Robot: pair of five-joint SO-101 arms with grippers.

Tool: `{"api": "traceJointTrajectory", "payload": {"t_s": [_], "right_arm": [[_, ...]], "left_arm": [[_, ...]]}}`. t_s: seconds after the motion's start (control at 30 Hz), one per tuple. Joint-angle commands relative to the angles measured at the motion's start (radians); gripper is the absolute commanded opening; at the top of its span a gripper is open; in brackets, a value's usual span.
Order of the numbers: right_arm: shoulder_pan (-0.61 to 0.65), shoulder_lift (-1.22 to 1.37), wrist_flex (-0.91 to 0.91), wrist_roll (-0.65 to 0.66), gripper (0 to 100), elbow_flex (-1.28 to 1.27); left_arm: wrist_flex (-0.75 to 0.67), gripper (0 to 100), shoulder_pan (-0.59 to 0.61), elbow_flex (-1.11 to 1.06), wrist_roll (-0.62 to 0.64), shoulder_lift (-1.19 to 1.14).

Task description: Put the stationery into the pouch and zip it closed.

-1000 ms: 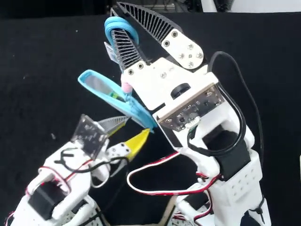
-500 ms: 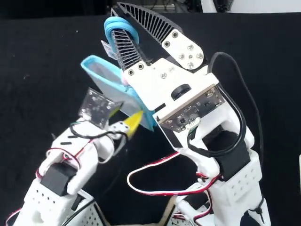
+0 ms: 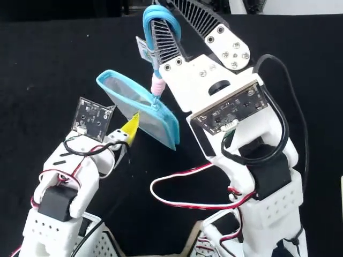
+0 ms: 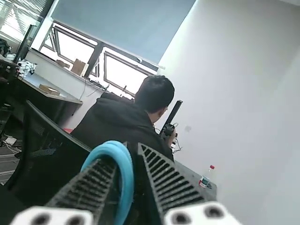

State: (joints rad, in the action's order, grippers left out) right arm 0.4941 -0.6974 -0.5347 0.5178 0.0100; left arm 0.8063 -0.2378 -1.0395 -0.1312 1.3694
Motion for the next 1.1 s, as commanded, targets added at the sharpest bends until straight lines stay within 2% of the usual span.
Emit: {"api": "traceJointTrajectory", "payload": {"t_s": [0.0,0.2,0.5,0.83,0.97,1.07], "right_arm": [[-0.018,-0.001,0.031,0.008,1.1,0.012],[-0.02,-0.002,0.028,0.008,1.1,0.012],[-0.017,-0.041,0.023,0.008,1.1,0.005],[-0.015,-0.053,0.023,0.008,1.1,0.008],[0.028,-0.056,0.023,0.008,1.1,0.013],[0.037,-0.053,0.023,0.008,1.1,0.028]], "left_arm": [[-0.135,19,0.007,-0.019,-0.003,0.003],[-0.35,19,0.008,-0.097,-0.003,-0.034],[-0.46,19,0.127,-0.077,-0.003,-0.204],[-0.463,19,0.107,0.016,-0.002,-0.218],[-0.451,19,0.096,0.048,0.0,-0.265],[-0.325,19,0.067,0.084,0.049,-0.262]]}}
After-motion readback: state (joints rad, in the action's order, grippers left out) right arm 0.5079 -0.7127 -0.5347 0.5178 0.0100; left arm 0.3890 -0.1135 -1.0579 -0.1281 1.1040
